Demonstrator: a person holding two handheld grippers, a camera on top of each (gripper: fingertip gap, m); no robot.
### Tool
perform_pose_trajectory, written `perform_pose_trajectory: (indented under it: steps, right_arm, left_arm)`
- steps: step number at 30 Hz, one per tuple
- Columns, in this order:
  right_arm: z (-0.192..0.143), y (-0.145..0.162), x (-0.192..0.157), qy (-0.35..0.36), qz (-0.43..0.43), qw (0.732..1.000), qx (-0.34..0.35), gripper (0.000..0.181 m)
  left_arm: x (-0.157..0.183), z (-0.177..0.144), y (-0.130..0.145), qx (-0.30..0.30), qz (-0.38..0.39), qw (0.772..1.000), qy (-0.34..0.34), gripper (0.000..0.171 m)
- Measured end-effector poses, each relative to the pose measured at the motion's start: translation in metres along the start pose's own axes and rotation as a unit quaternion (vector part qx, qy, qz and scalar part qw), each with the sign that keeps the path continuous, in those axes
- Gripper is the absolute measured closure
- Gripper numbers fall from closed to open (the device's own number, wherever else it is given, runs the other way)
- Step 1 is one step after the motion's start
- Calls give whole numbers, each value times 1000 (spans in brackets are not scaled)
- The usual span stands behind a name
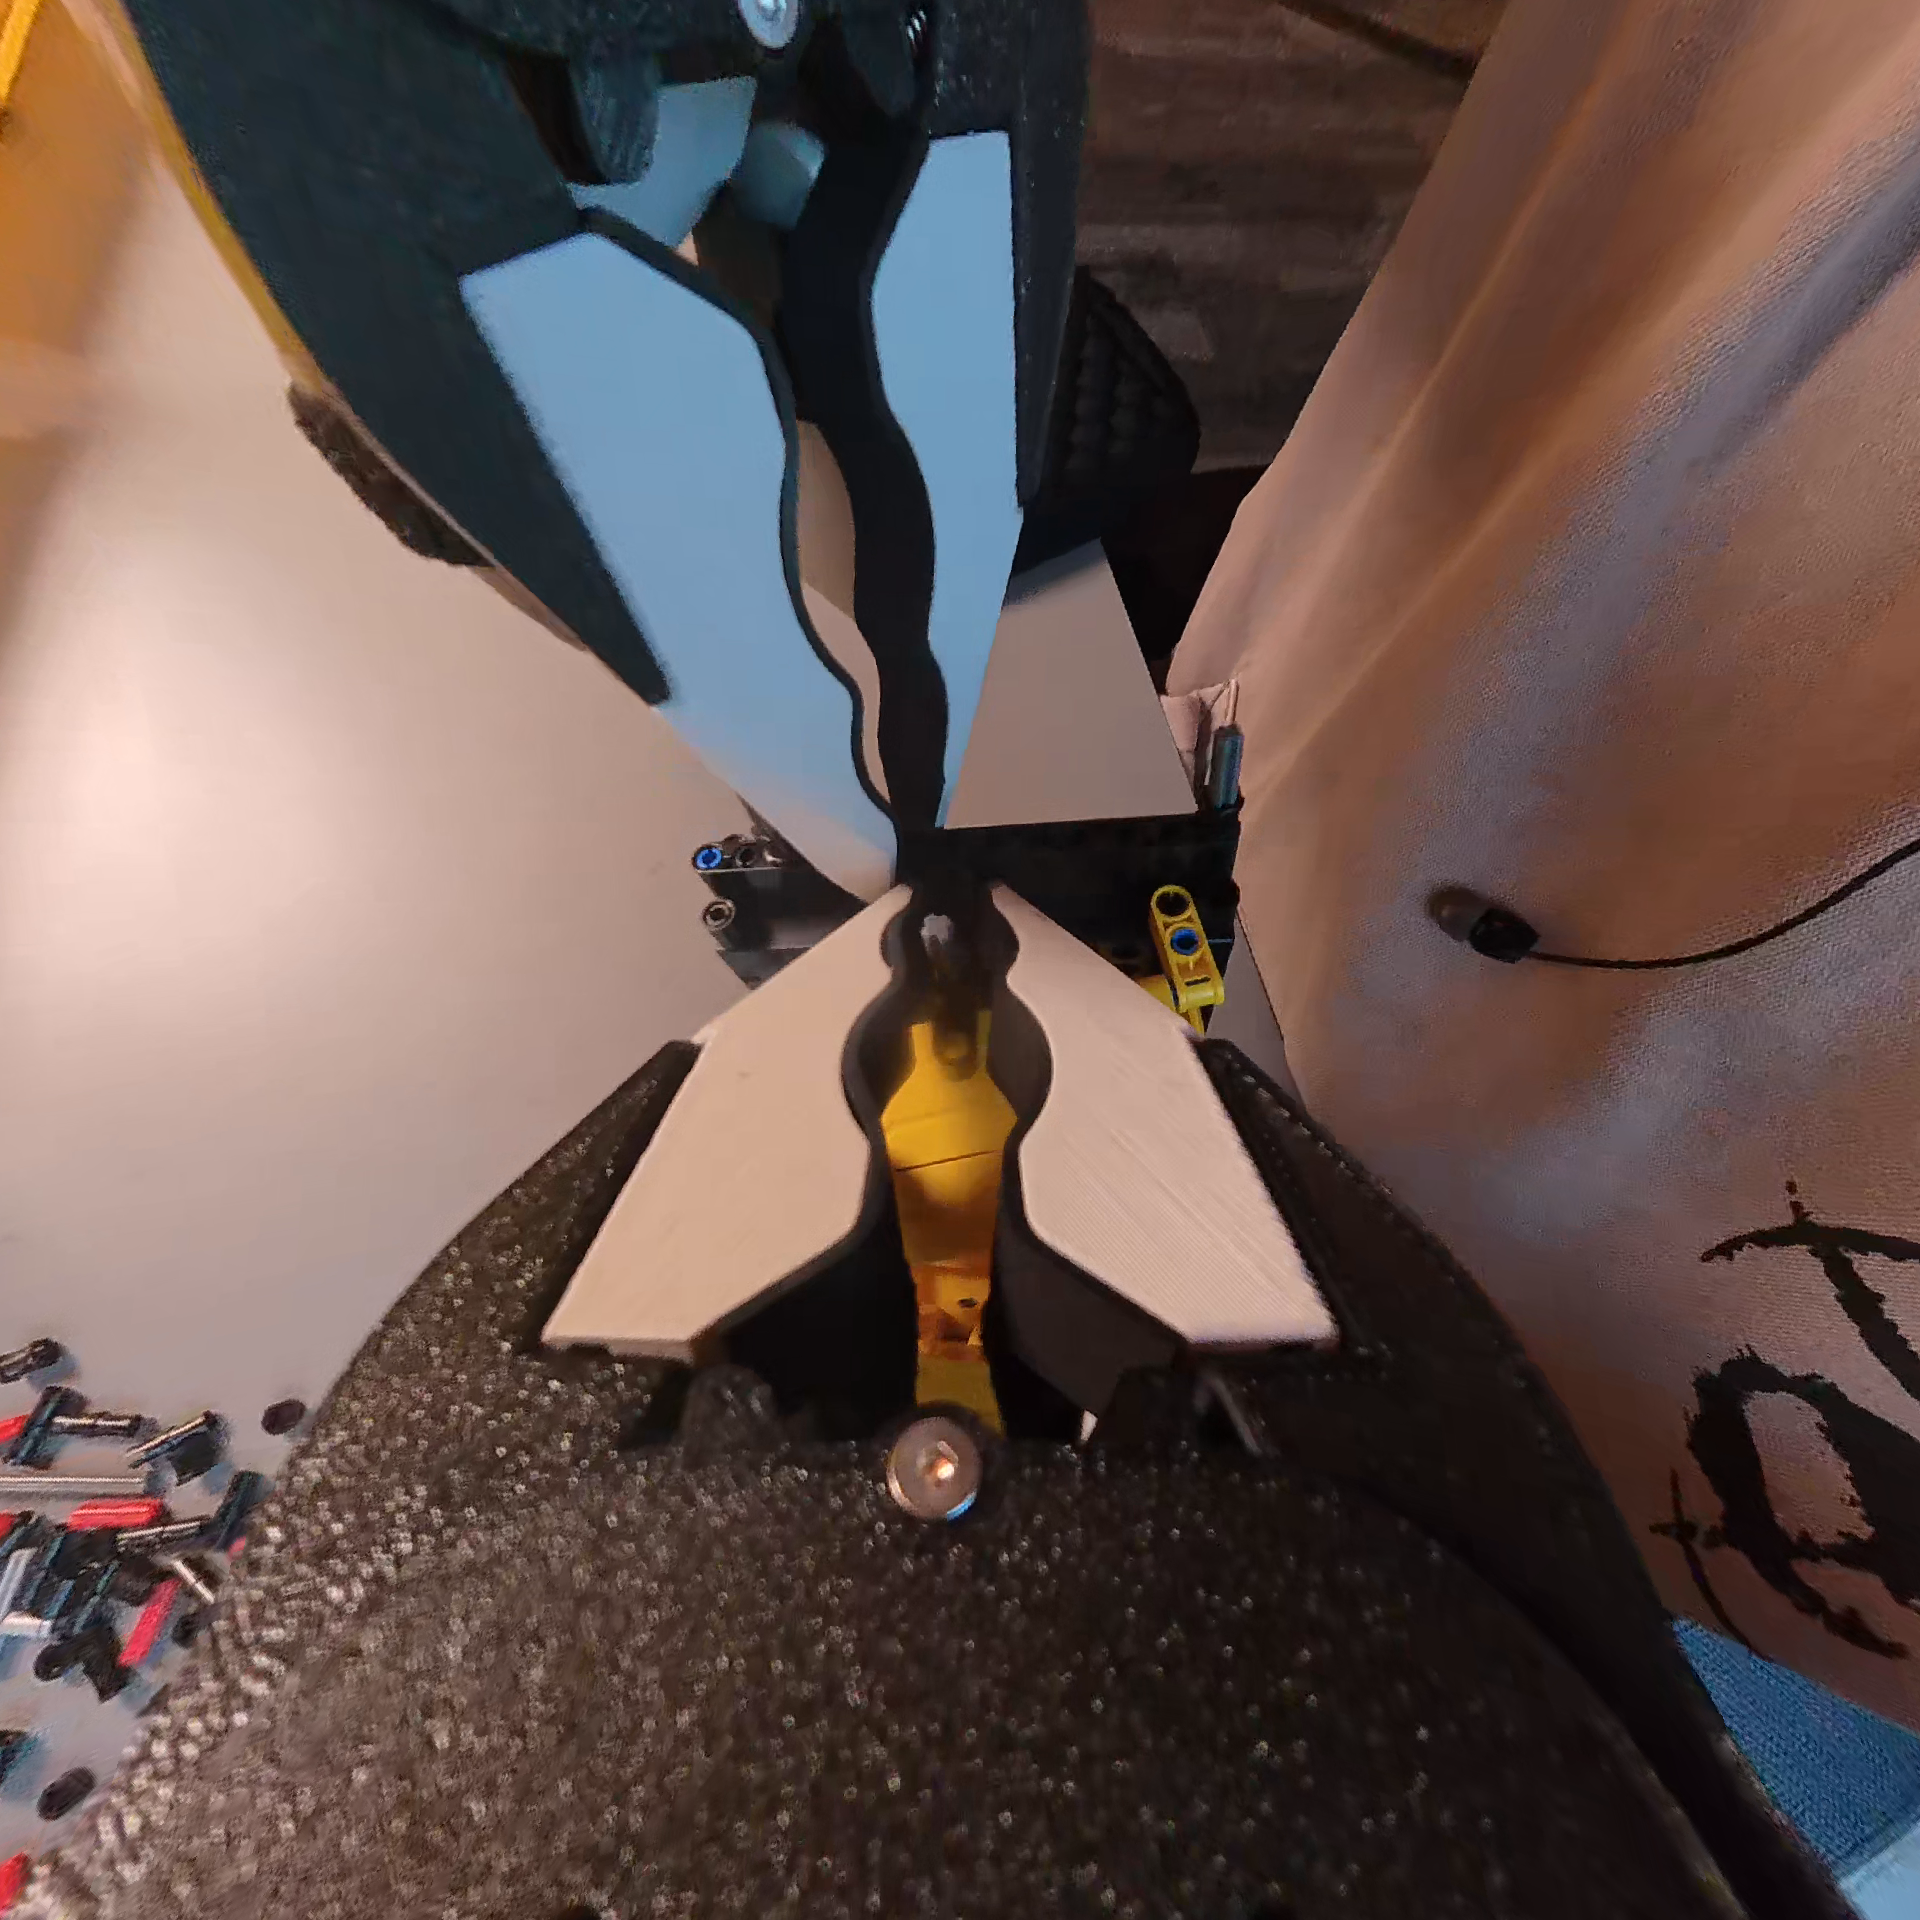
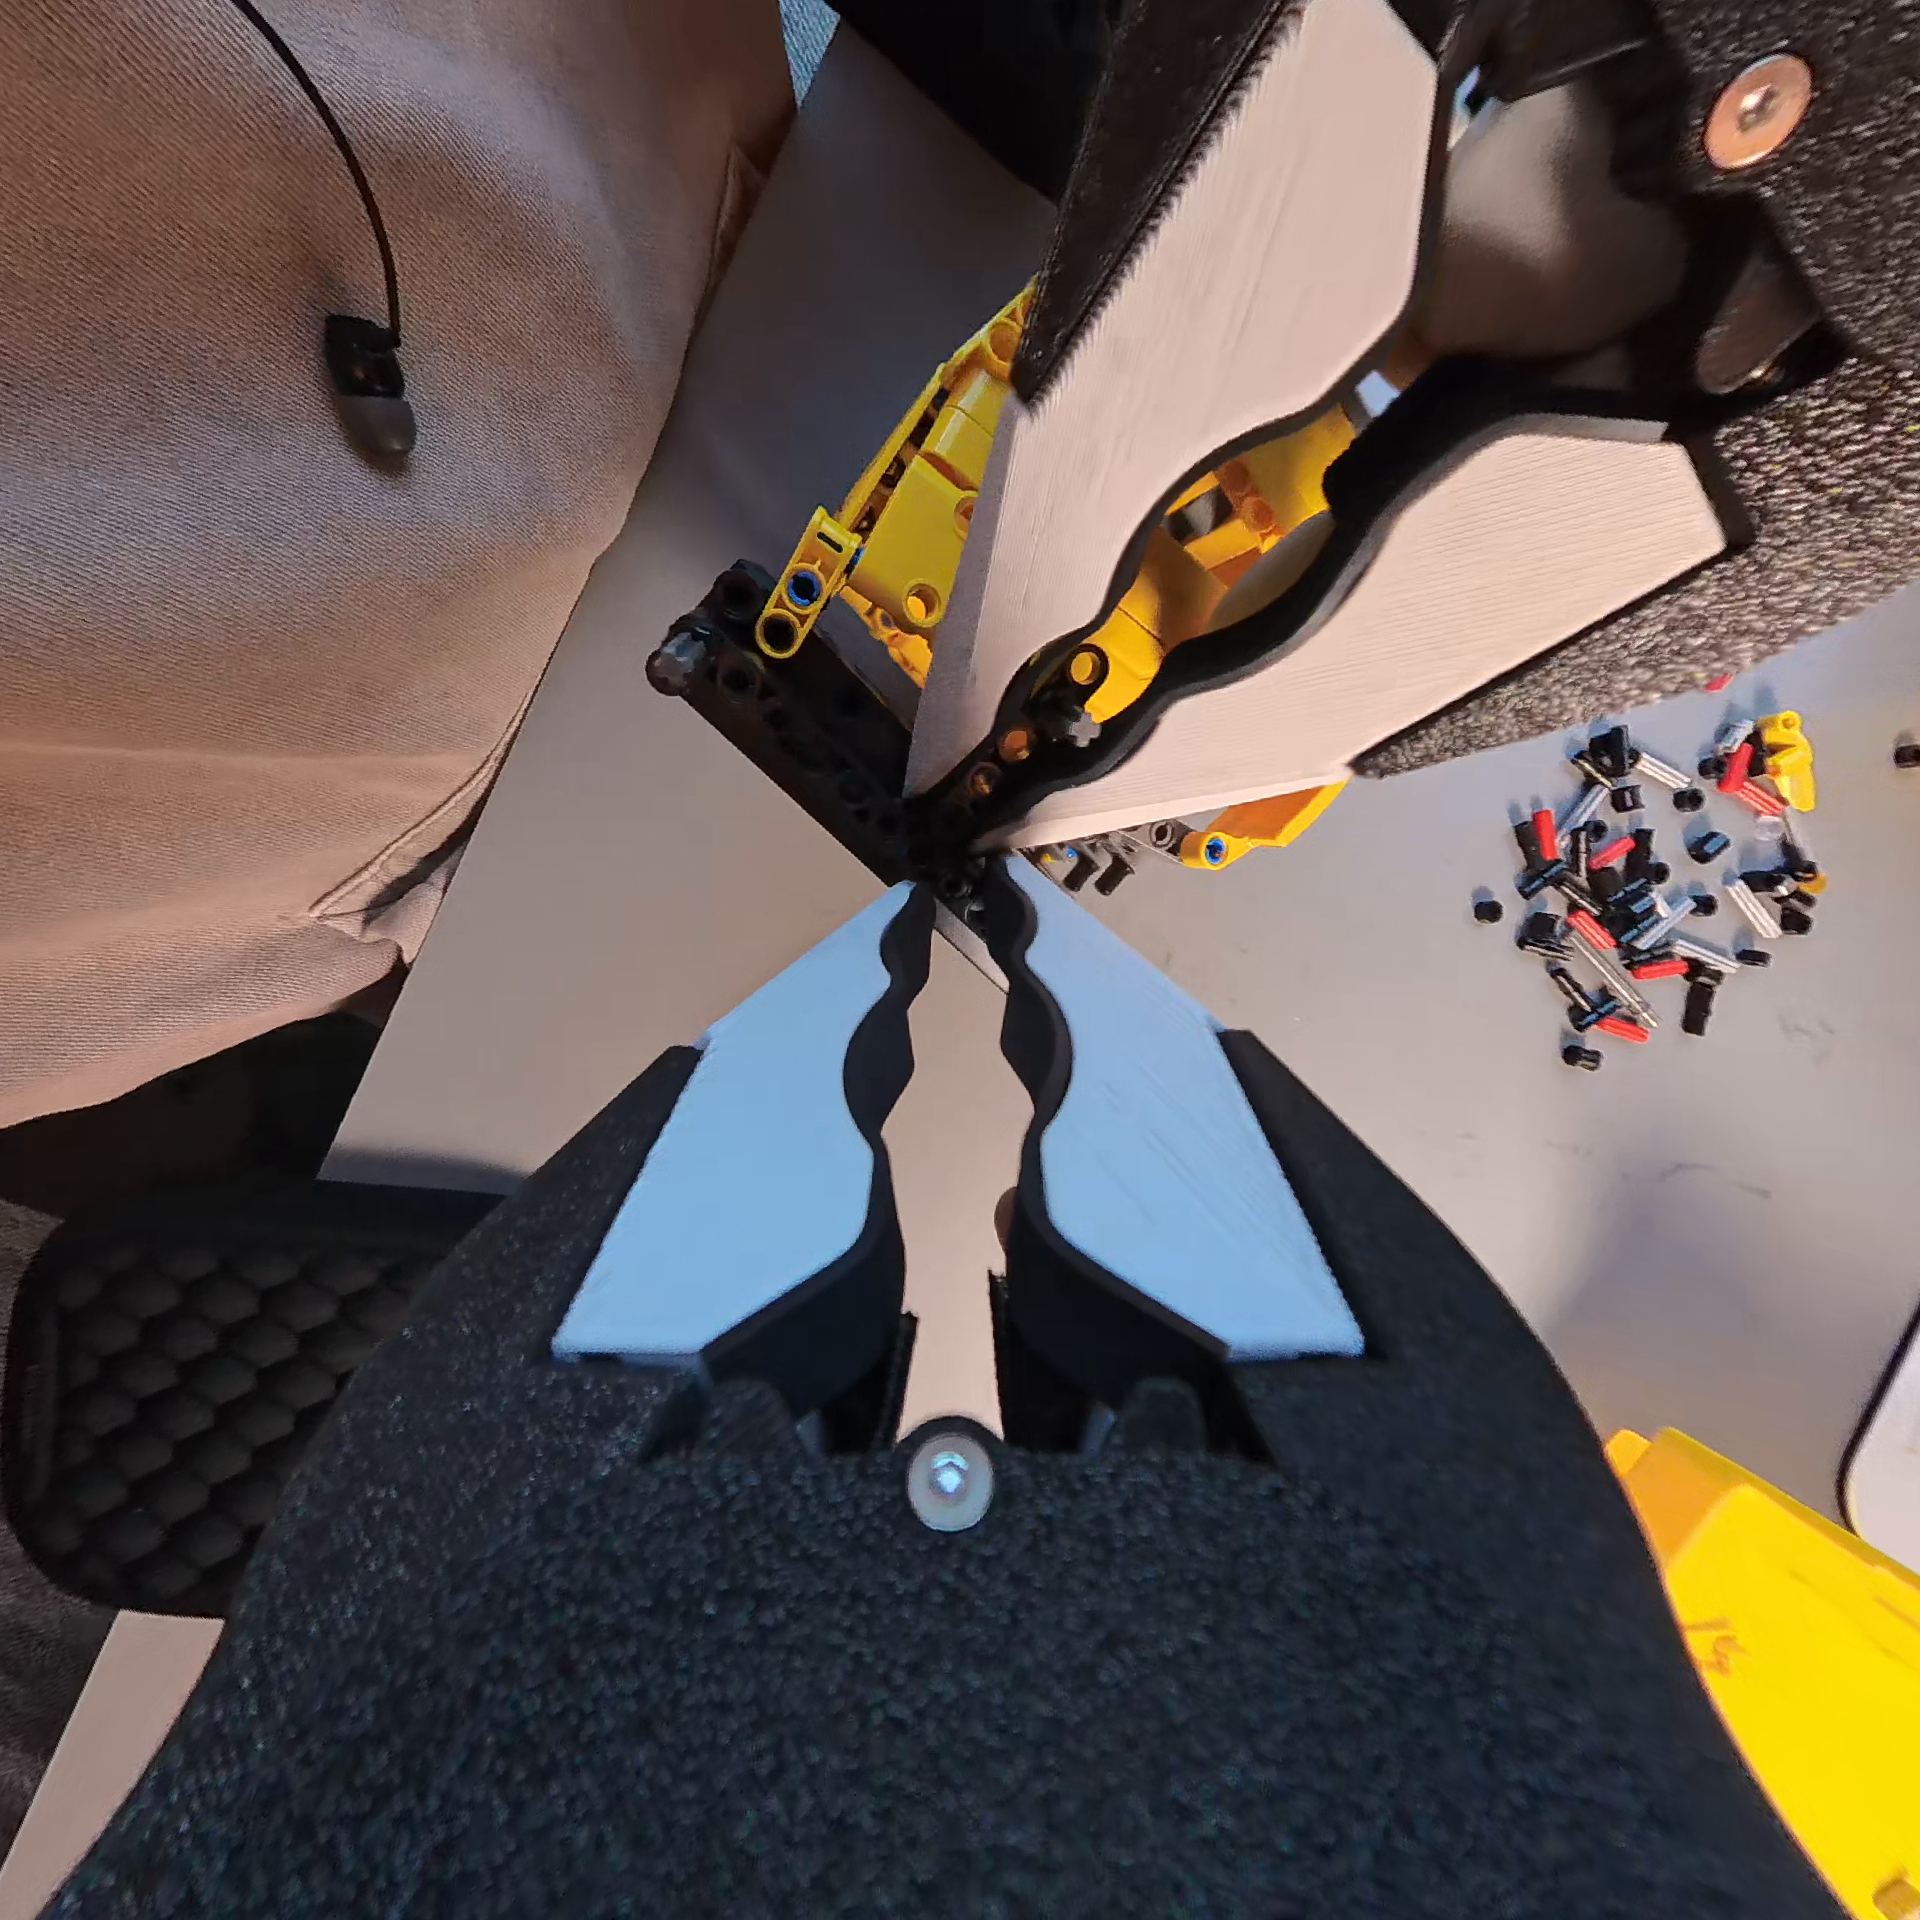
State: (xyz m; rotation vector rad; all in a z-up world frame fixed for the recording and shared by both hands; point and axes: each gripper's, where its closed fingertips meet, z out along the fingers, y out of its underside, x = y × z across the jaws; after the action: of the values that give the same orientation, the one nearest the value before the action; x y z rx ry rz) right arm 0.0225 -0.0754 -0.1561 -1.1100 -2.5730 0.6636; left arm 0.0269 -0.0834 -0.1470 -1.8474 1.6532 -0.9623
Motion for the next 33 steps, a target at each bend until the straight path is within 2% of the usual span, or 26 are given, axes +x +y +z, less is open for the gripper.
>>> perform_pose_trajectory:
  steps: [8, 10, 11, 12, 13, 14, 15, 16, 17, 19, 22, 27, 33]
  right_arm:
    - [0, -1, 5, 14, 9, 1000, 14, 173]
    - [3, 2, 5, 22, -8, 1000, -4, 172]
    - [6, 8, 1, 5, -5, 1000, -19, 173]
    - [17, 20, -9, -19, -9, 999, -45, 176]
    - [37, 34, -24, -38, -23, 996, -78, 175]
    - [46, 30, -33, -40, -44, 996, -64, 175]
    - [37, 20, -21, -13, -25, 999, -37, 176]
    - [21, 16, -4, 20, -9, 1000, -16, 176]
    - [10, 11, 4, 46, -19, 999, -2, 176]
    - [3, 11, 7, 68, -28, 997, 2, 176]
    - [-2, 12, 14, 104, -25, 994, 15, 175]
    - [-6, 14, 22, 153, -42, 987, 10, 174]
    - [-9, 15, 28, 236, -79, 969, 5, 173]
  left_arm:
    - [-3, -4, -3, 69, -34, 997, 1, 169]
    - [-3, -5, -7, 94, -39, 995, 3, 169]
    - [-3, -29, -35, 186, -52, 981, 13, 166]
    - [-10, -79, -73, 293, -56, 954, 3, 167]
    - [-17, -99, -83, 291, -3, 955, -61, 171]
    - [-12, -73, -64, 190, 29, 978, -80, 166]
    - [-11, -47, -43, 127, 24, 988, -81, 164]
    - [-14, -41, -32, 122, 3, 989, -82, 165]
    - [-17, -50, -34, 153, -16, 984, -85, 165]
    - [-33, -81, -38, 198, -15, 969, -144, 165]
    - [-35, -99, -37, 217, -13, 960, -178, 165]
    - [-41, -95, -22, 228, -34, 953, -195, 164]
    - [-54, -89, 10, 235, -69, 946, -212, 164]
